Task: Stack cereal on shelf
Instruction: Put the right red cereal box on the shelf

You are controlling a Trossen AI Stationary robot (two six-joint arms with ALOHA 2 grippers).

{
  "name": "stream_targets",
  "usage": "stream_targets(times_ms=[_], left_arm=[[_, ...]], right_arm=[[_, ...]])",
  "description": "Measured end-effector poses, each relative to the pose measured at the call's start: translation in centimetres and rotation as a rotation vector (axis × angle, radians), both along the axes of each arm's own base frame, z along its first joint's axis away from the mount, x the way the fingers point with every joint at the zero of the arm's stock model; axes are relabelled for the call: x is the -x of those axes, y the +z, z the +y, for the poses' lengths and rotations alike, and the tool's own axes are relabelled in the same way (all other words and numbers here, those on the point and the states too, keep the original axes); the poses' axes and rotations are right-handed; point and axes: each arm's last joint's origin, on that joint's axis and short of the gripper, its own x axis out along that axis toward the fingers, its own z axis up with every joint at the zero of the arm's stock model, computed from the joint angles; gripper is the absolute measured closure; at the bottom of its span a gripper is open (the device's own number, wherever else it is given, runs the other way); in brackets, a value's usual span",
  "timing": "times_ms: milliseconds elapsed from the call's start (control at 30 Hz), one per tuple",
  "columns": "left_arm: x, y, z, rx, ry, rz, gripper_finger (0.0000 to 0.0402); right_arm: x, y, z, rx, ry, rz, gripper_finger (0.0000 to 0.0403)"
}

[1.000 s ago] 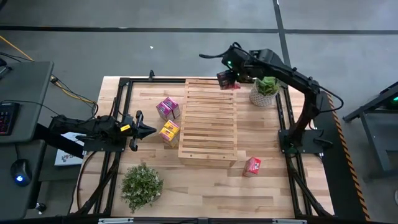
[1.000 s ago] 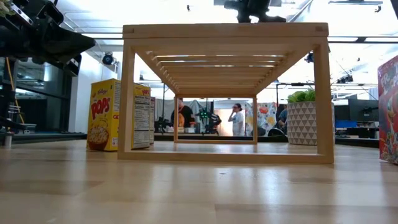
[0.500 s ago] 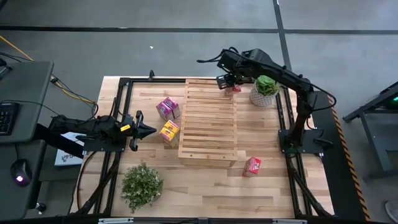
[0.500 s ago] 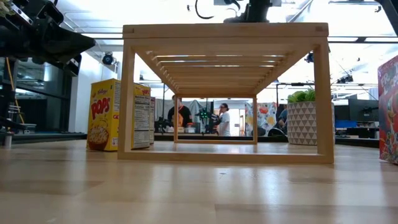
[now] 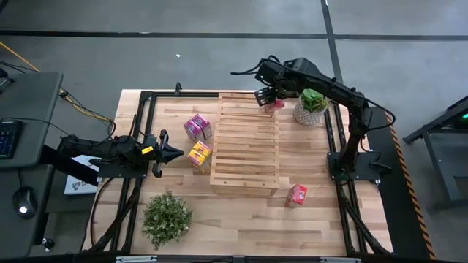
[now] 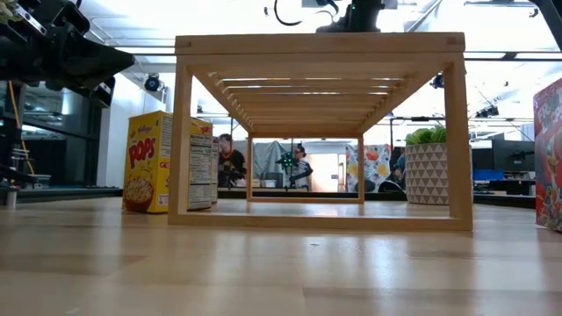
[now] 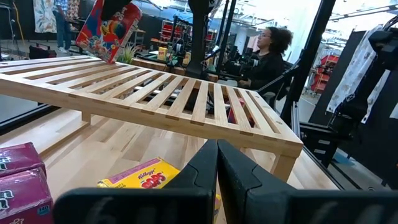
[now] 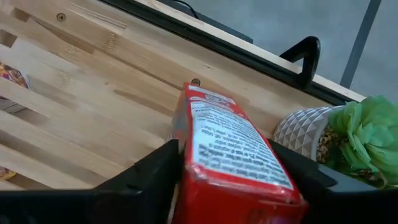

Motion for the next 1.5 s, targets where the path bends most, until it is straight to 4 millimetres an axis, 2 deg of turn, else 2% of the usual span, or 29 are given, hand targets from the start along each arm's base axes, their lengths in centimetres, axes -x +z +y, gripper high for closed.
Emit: stream_targets(times_ms=[133, 267, 1200, 1500], left_arm=[[0.0, 0.0, 0.0, 0.000, 0.000, 0.000, 0.0398], [0.0, 0.0, 0.0, 0.000, 0.000, 0.000, 0.0398], [0.0, 0.0, 0.0, 0.000, 0.000, 0.000, 0.0398], [0.0, 0.0, 0.0, 0.000, 0.000, 0.000, 0.0398]], right_arm=[[0.0, 0.0, 0.0, 0.003, 0.010, 0.000, 0.0141], [-0.1, 0.0, -0.1, 0.009, 0.020, -0.003, 0.0123], [-0.4, 0.1, -0.2, -0.016, 0.002, -0.068, 0.0120], [0.5, 3.0, 0.2, 0.012, -0.038, -0.145, 0.0120]])
